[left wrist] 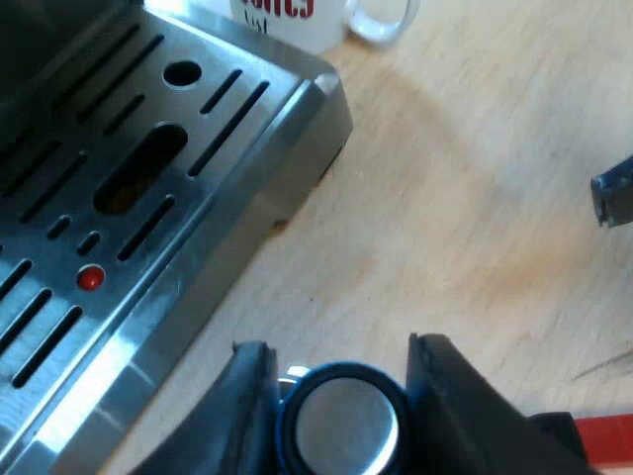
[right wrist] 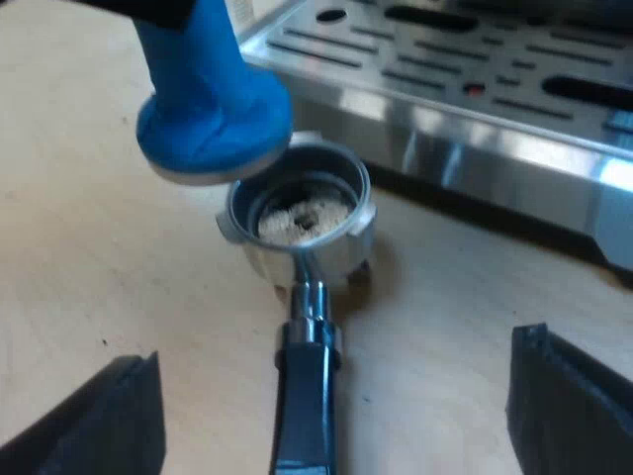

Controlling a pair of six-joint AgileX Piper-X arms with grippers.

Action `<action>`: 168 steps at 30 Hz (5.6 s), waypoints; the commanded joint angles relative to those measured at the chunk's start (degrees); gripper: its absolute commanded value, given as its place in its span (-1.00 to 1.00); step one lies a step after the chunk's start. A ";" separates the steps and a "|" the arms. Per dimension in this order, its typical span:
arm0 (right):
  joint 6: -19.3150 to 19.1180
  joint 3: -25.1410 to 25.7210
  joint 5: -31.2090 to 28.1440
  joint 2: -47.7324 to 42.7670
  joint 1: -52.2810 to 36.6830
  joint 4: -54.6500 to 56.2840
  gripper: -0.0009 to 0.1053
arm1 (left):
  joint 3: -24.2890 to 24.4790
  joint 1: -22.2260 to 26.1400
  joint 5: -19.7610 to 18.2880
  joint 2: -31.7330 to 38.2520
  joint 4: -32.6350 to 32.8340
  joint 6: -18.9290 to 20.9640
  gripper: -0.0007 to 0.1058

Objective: Grind coffee beans and then tamp

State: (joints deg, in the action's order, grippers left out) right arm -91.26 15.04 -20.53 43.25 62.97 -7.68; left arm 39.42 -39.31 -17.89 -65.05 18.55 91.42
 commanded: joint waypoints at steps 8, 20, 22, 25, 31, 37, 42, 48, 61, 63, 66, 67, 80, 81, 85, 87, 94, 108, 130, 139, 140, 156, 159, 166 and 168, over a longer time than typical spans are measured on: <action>-0.23 -0.07 0.13 -0.34 -0.28 0.25 0.38 | 0.49 -0.29 -0.32 -3.38 -2.94 -0.34 -0.98; -0.23 -0.07 0.13 -0.34 -0.28 0.25 0.38 | 0.49 -0.29 0.16 -5.20 -3.54 -0.86 -0.98; -0.23 -0.07 0.13 -0.34 -0.28 0.25 0.38 | 0.49 -0.29 0.16 -5.79 -3.47 -0.86 -0.98; -0.23 -0.07 0.13 -0.34 -0.28 0.25 0.38 | 0.49 -0.29 0.16 -6.66 -3.60 -0.86 -0.98; -0.23 -0.07 0.13 -0.34 -0.28 0.25 0.38 | 0.49 -0.29 0.16 -7.00 -4.99 -0.86 -0.98; -0.23 -0.07 0.13 -0.34 -0.28 0.25 0.38 | 0.49 -0.29 0.16 -7.00 -7.09 -0.86 -0.98; -0.23 -0.07 0.13 -0.34 -0.28 0.25 0.38 | 0.49 -0.29 0.16 -7.69 -7.08 -0.86 -0.98; -0.23 -0.07 0.13 -0.34 -0.28 0.25 0.38 | 0.49 -0.29 0.16 -8.20 -6.93 -0.86 -0.98; -0.23 -0.07 0.13 -0.34 -0.28 0.25 0.38 | 0.49 -0.29 1.77 -8.20 -6.93 -1.84 -0.98; -0.23 -0.07 0.13 -0.34 -0.28 0.25 0.38 | 0.49 -0.29 1.77 -8.20 -6.93 -2.13 -0.98; -0.23 -0.07 0.13 -0.34 -0.28 0.25 0.38 | 0.49 -0.29 2.89 -8.20 -6.93 -3.04 -0.98; -0.23 -0.07 0.13 -0.34 -0.28 0.25 0.38 | 0.49 -0.29 3.19 -8.20 -6.93 -3.04 -0.98; -0.23 -0.07 0.13 -0.34 -0.28 0.25 0.38 | -2.72 -0.29 3.17 -8.20 -7.37 -3.04 -0.98; -0.23 -0.07 0.13 -0.34 -0.28 0.25 0.38 | -3.67 -0.29 3.17 -8.20 -7.98 -3.04 -0.98; -0.23 -0.07 0.13 -0.34 -0.28 0.25 0.38 | -5.77 -0.29 3.03 -8.20 -10.33 -3.04 -0.98; -0.23 -0.07 0.13 -0.34 -0.28 0.25 0.38 | -6.33 -0.29 2.97 -8.20 -10.65 -3.04 -0.98; -0.23 -0.07 0.13 -0.34 -0.28 0.25 0.38 | -9.22 -0.29 2.97 -8.20 -13.38 -3.04 -0.98; -0.23 -0.07 0.13 -0.34 -0.28 0.25 0.38 | -14.44 -0.29 2.97 -8.20 -13.38 -3.04 -0.98; -0.23 -0.07 0.13 -0.34 -0.28 0.25 0.38 | -11.88 -0.29 2.68 -8.08 -17.15 -3.04 -0.98; -0.23 -0.07 0.13 -0.34 -0.28 0.25 0.38 | -6.35 -0.29 2.70 -7.63 -15.79 -2.93 -0.98; -0.23 -0.07 0.13 -0.34 -0.28 0.25 0.38 | -6.11 -0.29 2.70 -7.40 -15.79 -2.93 -0.98; -0.23 -0.07 0.13 -0.34 -0.28 -1.09 0.38 | -4.90 -0.29 3.17 6.74 -15.90 -2.93 -0.98; -0.23 -0.07 0.23 -0.34 -0.28 -3.14 0.38 | -4.90 -0.29 3.16 8.87 -15.77 -2.93 -0.98; -0.23 0.29 5.42 -0.34 -0.28 -4.14 0.38 | -4.90 -0.29 6.27 14.25 -9.00 -2.77 -0.98; -0.45 0.29 6.24 -0.34 0.21 -4.14 0.38 | -4.90 -0.29 7.94 16.29 -4.61 -2.77 -0.98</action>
State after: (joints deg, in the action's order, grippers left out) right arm -91.26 15.04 -15.41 43.25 62.97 -11.18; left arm 33.99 -39.31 -11.80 -50.03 11.12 88.34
